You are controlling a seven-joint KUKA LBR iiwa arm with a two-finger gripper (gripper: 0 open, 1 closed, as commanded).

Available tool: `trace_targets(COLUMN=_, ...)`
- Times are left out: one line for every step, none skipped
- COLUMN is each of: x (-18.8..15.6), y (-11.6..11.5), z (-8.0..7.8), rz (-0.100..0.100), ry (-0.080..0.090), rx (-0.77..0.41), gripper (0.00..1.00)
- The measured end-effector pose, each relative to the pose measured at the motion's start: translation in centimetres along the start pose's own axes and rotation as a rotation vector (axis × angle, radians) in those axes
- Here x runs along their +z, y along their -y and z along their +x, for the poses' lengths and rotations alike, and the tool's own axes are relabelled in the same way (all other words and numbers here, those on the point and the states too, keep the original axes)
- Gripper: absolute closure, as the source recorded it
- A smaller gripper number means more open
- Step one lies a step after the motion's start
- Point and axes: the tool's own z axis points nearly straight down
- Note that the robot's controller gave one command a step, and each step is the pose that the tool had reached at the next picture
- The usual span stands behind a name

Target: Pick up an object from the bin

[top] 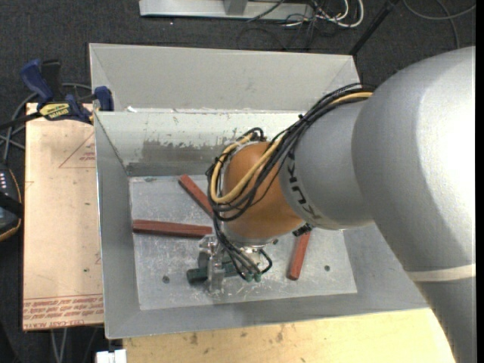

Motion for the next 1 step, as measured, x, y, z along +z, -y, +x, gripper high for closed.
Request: trace_targets(x=-15.86, y=1.07, z=-0.86, rz=-0.001, ry=0.010, rx=-0.010, gripper=1.00)
